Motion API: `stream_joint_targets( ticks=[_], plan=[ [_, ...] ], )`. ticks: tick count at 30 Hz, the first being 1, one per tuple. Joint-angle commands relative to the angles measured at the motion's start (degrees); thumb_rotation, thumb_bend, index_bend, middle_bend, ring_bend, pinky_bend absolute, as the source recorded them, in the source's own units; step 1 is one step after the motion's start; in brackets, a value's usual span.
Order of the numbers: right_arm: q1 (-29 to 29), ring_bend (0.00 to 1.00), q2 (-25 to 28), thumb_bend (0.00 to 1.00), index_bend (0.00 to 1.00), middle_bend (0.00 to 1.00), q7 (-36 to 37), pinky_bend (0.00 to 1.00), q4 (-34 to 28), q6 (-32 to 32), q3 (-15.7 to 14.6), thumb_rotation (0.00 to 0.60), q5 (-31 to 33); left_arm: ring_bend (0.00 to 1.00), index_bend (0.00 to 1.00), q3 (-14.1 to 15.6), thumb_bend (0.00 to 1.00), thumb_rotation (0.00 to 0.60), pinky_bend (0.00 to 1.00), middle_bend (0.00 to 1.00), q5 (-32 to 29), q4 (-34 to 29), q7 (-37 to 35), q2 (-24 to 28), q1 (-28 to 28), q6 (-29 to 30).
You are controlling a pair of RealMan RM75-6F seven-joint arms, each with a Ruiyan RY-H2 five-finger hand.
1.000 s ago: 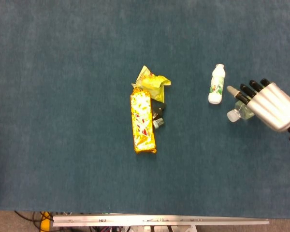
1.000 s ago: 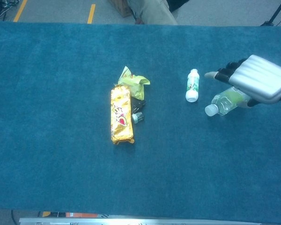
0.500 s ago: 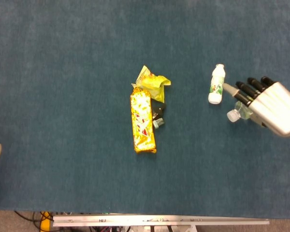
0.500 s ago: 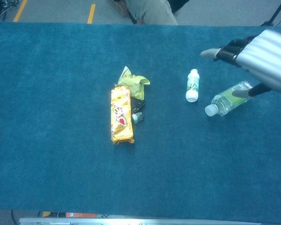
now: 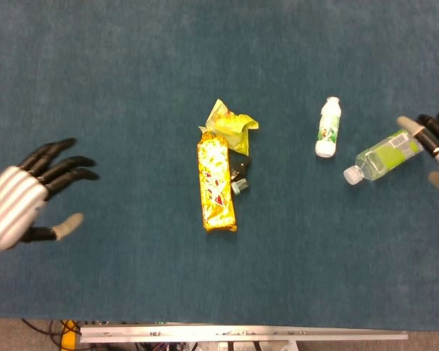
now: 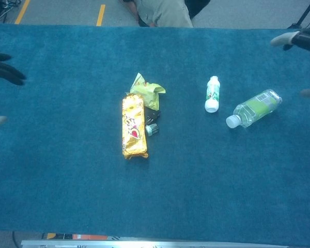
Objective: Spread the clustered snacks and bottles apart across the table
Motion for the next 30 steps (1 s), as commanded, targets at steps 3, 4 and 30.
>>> stream_joint_targets(
  ticks=[3, 4, 30],
  plan=[
    [-1.0, 0.34, 0.6, 0.00, 0.22, 0.34, -0.1, 0.54, -0.7, 0.2, 0.7, 0.600, 0.9, 0.05, 0.25, 0.9, 0.31, 0.600, 0.12, 0.22, 4.5, 4.0, -0.5, -3.7, -5.3, -2.3],
    [-1.2, 0.34, 0.6, 0.00, 0.22, 0.34, -0.1, 0.54, -0.7, 0.1, 0.8, 0.600, 1.1, 0.05, 0.25, 1.1, 0.31, 0.600, 0.12, 0.22, 5.2, 4.5, -0.2, -4.1, -5.9, -2.4],
    [-2.8, 0.35, -0.8, 0.00, 0.22, 0.35, 2.2, 0.54, 1.3, -2.7, 2.5, 0.600, 2.3, 0.02, 0.12, 3.0, 0.31, 0.600, 0.10, 0.11, 6.2, 2.6, 10.1, -11.1, -21.9, -17.2]
  ],
)
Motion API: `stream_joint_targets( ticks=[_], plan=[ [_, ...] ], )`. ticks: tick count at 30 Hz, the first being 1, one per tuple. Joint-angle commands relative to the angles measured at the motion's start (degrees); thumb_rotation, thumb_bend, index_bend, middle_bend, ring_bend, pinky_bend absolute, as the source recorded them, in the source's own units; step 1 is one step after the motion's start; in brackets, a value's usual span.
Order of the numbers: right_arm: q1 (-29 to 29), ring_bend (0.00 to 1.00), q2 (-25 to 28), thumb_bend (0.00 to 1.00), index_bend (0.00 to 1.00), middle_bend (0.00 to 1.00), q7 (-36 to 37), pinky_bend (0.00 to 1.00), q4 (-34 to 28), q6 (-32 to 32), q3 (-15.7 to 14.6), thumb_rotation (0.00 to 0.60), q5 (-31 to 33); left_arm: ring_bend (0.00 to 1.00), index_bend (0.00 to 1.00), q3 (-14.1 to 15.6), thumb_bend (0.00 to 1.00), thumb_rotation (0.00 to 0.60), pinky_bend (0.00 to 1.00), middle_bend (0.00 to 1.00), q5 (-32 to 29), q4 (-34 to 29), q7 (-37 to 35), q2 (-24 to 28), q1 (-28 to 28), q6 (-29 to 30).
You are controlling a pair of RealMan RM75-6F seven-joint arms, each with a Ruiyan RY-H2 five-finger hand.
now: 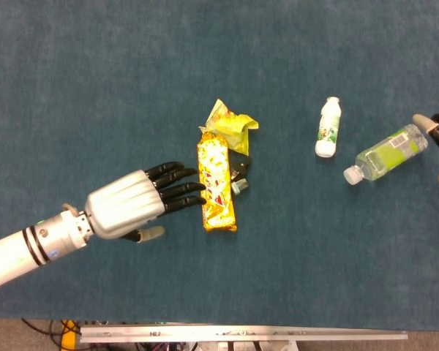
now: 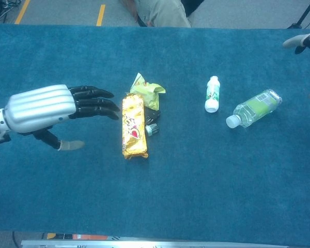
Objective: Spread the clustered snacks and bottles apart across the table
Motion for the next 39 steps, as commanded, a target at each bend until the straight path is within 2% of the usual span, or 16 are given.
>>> stream_joint_targets(
  ticks=[1, 12, 21, 30, 39],
  plan=[
    [0.1, 0.35, -0.3, 0.00, 0.22, 0.35, 0.6, 0.54, 0.6, -0.5, 0.2, 0.600, 0.1, 0.02, 0.11, 0.1, 0.31, 0.600, 0.10, 0.10, -0.9, -0.1, 1.6, -1.3, -1.7, -2.2],
    [0.3, 0.35, -1.2, 0.00, 0.22, 0.35, 3.6, 0.54, 3.5, -1.9, 0.6, 0.600, 0.6, 0.00, 0.09, 0.0, 0.31, 0.600, 0.10, 0.06, -2.8, 0.5, 8.3, -5.5, -6.6, -8.5],
    [0.3, 0.35, -1.7, 0.00, 0.22, 0.35, 5.1, 0.54, 5.3, -2.4, 0.8, 0.600, 0.9, 0.00, 0.08, 0.6, 0.31, 0.600, 0.10, 0.04, -4.5, 1.8, 10.9, -7.9, -9.4, -11.4],
    [-0.1, 0.35, -1.6, 0.00, 0.22, 0.35, 6.3, 0.54, 6.1, -2.3, 0.9, 0.600, 1.2, 0.00, 0.08, 1.5, 0.31, 0.600, 0.10, 0.04, -6.3, 3.9, 16.0, -10.7, -10.5, -13.8],
    [-0.2, 0.35, -1.8, 0.00, 0.22, 0.35, 6.8, 0.54, 6.2, -2.2, 1.0, 0.600, 1.1, 0.00, 0.08, 2.4, 0.31, 0.600, 0.09, 0.03, -9.1, 4.6, 16.4, -11.9, -10.8, -14.5]
  ],
)
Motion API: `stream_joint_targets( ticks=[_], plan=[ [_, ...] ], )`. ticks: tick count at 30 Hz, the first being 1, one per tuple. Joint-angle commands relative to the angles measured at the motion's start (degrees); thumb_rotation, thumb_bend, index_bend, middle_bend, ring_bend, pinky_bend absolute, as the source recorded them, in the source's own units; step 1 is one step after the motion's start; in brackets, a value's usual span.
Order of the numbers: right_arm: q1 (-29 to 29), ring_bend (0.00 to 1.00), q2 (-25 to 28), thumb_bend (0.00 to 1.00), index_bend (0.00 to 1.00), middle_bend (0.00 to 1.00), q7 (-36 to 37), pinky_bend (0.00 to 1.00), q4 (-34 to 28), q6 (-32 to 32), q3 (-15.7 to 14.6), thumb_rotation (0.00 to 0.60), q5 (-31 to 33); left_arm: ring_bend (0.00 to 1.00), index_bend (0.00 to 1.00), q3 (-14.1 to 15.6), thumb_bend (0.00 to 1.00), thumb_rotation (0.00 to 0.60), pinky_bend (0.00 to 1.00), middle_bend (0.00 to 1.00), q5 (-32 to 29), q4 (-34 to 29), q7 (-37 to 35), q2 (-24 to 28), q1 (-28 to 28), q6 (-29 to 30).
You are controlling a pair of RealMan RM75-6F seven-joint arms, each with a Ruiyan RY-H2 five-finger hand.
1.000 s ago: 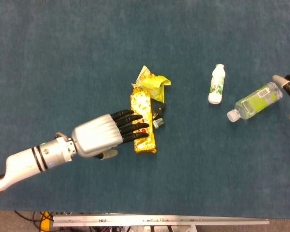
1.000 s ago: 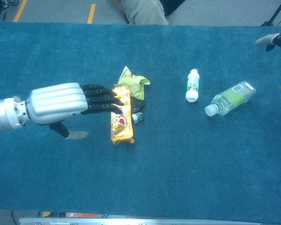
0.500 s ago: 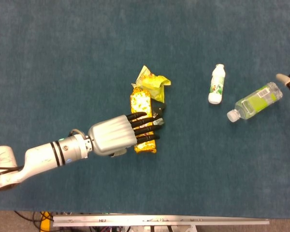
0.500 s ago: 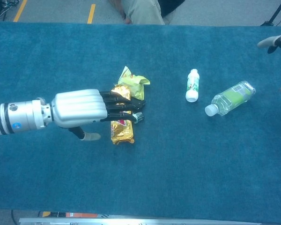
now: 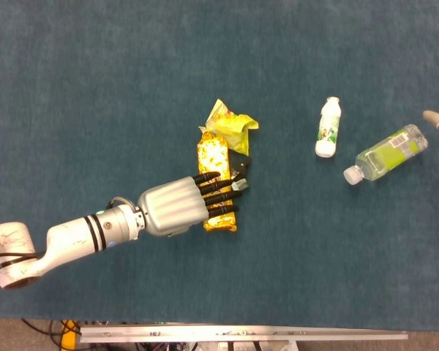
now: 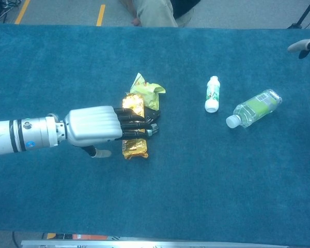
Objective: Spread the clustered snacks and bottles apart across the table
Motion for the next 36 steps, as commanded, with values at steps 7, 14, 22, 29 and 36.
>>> stream_joint_targets(
  ticks=[7, 14, 22, 29, 36],
  plan=[
    [-0.3, 0.35, 0.1, 0.00, 0.22, 0.36, 0.4, 0.54, 0.1, 0.2, 0.0, 0.600, 0.2, 0.00, 0.08, 0.3, 0.31, 0.600, 0.09, 0.03, -2.1, 0.9, 0.7, -1.0, -0.9, -0.9],
    [-0.6, 0.35, 0.2, 0.00, 0.22, 0.36, 0.6, 0.54, 0.2, 0.1, 0.1, 0.600, 0.4, 0.00, 0.08, 0.9, 0.31, 0.600, 0.09, 0.02, -3.1, 1.3, 1.8, -1.6, -1.3, -1.5],
    [-0.6, 0.35, 0.2, 0.00, 0.22, 0.36, 0.8, 0.54, 0.1, 0.2, 0.1, 0.600, 0.3, 0.00, 0.19, 1.6, 0.31, 0.600, 0.09, 0.04, -3.6, 2.0, 1.8, -2.6, -1.3, -0.6],
    [-0.7, 0.36, 0.2, 0.00, 0.22, 0.37, 1.2, 0.54, -0.2, 0.1, 0.2, 0.600, 0.3, 0.14, 0.38, 2.5, 0.31, 0.600, 0.24, 0.19, -2.4, 5.5, -0.6, -4.8, -0.3, 3.9],
    [-0.5, 0.36, 0.2, 0.00, 0.22, 0.38, 1.0, 0.54, -0.6, -0.1, 0.4, 0.600, 0.5, 0.29, 0.44, 3.4, 0.32, 0.600, 0.47, 0.32, -0.4, 9.5, -4.5, -6.2, 0.0, 8.9]
  ],
)
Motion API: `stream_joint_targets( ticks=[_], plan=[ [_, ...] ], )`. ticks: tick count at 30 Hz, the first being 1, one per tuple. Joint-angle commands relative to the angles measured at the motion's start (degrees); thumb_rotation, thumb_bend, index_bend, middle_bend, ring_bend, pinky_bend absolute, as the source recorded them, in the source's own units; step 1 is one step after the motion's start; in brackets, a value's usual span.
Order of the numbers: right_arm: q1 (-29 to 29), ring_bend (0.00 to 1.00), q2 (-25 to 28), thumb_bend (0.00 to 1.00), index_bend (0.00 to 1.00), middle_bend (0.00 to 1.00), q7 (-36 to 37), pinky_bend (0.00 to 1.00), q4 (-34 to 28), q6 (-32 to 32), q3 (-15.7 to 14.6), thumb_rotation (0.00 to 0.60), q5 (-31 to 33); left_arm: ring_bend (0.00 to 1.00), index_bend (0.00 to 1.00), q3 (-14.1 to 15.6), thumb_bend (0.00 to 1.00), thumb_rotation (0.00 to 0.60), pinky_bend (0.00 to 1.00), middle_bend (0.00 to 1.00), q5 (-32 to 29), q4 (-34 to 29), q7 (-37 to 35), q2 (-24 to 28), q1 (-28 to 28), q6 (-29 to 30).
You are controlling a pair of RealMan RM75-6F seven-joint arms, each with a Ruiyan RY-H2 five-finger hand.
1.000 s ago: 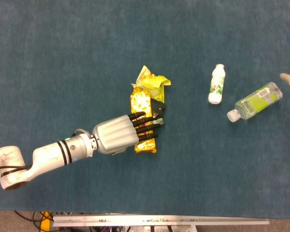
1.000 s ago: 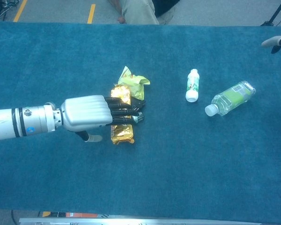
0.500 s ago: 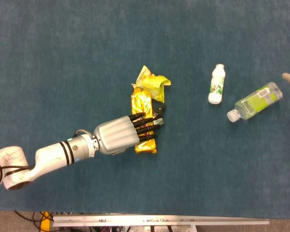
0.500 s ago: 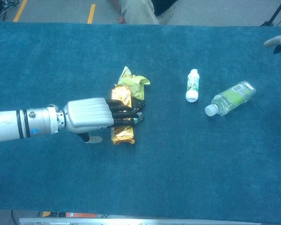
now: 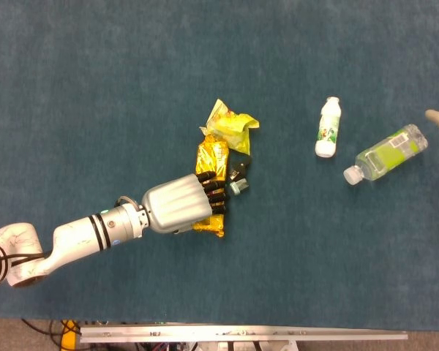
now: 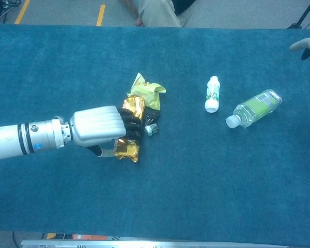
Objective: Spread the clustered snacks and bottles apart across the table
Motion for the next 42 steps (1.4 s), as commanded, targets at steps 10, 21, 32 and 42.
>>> stream_joint_targets(
  ticks=[10, 21, 32, 42],
  plan=[
    [0.3, 0.36, -0.2, 0.00, 0.22, 0.38, -0.5, 0.54, -0.7, -0.2, 0.5, 0.600, 0.2, 0.31, 0.44, 2.3, 0.32, 0.600, 0.53, 0.35, 1.1, 2.8, -2.7, 1.1, 2.4, 6.1],
    [0.9, 0.36, -0.7, 0.00, 0.22, 0.38, -1.6, 0.54, -1.6, -0.8, 0.8, 0.600, 0.1, 0.32, 0.45, 5.8, 0.32, 0.600, 0.53, 0.35, 1.1, 1.5, -1.0, 7.0, 6.6, 9.7],
    [1.5, 0.36, -1.4, 0.00, 0.22, 0.38, -2.4, 0.54, -2.4, -1.4, 0.9, 0.600, -0.4, 0.31, 0.44, 8.3, 0.33, 0.600, 0.53, 0.35, 1.1, -2.4, 2.0, 12.7, 9.5, 10.0],
    [1.2, 0.36, -1.2, 0.00, 0.22, 0.38, -2.2, 0.54, -2.7, -0.6, 0.7, 0.600, -0.7, 0.09, 0.08, 7.9, 0.33, 0.600, 0.33, 0.10, -1.7, -9.9, 7.6, 17.9, 9.9, 4.9]
  ],
)
